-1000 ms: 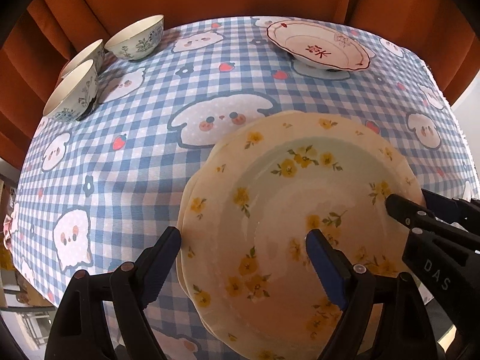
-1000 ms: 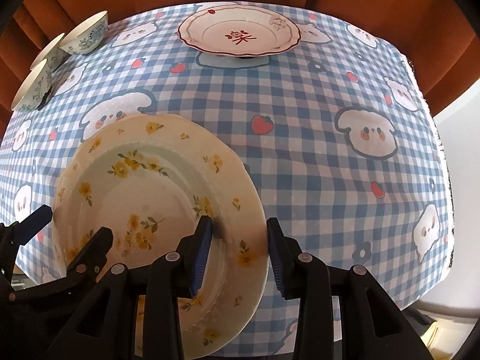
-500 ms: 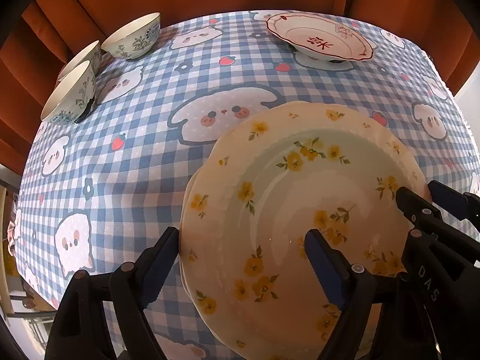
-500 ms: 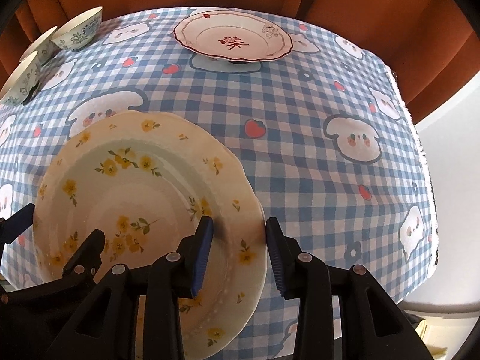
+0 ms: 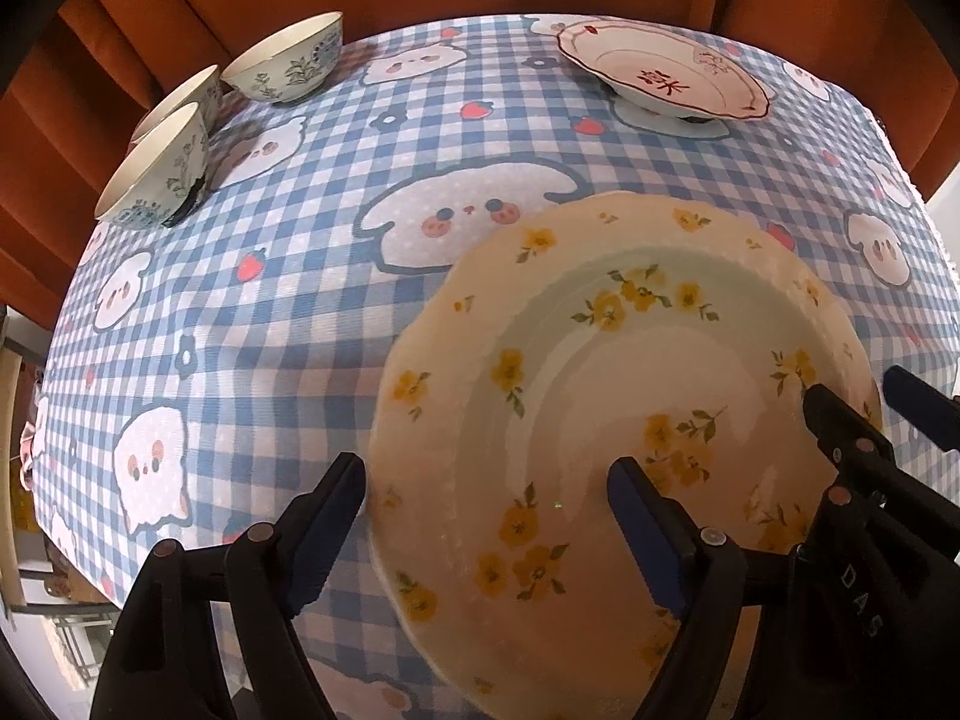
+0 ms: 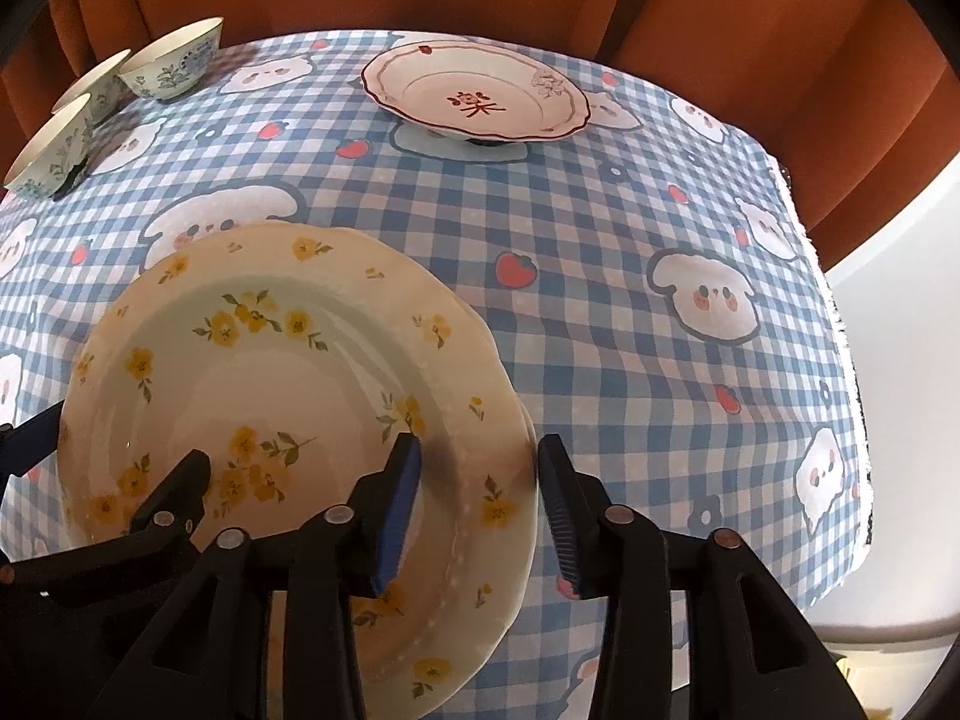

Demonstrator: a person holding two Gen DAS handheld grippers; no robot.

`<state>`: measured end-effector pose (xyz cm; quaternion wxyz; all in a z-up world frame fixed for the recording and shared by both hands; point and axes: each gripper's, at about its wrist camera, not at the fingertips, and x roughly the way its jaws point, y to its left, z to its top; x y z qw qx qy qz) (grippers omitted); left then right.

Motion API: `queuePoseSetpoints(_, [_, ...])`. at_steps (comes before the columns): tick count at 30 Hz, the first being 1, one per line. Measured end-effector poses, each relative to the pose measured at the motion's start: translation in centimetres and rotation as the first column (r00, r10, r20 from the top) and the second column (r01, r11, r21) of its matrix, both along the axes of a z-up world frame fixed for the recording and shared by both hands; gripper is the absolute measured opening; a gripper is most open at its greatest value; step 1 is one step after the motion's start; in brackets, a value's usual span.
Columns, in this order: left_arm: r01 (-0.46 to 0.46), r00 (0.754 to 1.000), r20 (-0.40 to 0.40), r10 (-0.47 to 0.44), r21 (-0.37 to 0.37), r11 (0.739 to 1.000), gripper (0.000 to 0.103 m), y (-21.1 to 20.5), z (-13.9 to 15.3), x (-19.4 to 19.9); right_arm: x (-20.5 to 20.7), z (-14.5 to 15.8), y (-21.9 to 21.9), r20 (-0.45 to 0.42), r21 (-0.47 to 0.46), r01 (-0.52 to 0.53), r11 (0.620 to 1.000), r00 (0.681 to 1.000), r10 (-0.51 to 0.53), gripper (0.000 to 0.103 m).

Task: Organize plates and bowls
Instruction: 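Open both tools to release the stacked plates on the table, then move both tools toward the small red-patterned dish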

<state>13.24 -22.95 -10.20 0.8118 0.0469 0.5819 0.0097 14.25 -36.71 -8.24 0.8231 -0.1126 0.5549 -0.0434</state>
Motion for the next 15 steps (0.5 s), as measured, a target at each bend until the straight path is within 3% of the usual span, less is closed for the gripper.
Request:
queuePoseSetpoints(2, [0.016, 1.0, 0.009, -0.016, -0.009, 1.0, 0.087, 0.4, 0.6, -0.1, -0.2, 0.6, -0.2, 0.013, 0.009, 0.025, 1.0, 1.0, -0.025, 0.063])
queuePoseSetpoints(5, [0.067, 0.997, 0.036, -0.066, -0.031, 0.997, 0.088, 1.3, 1.9, 0.1, -0.6, 1.7, 0.1, 0.038, 0.016, 0.064, 0.998, 0.997, -0.065, 0.069])
queuePoseSetpoints(15, [0.184, 0.976, 0.136, -0.169, -0.104, 0.977, 0.089, 3.6, 6.4, 3.0, -0.9, 6.5, 2.8, 0.141, 0.019, 0.195, 0.981, 0.971, -0.195, 0.069])
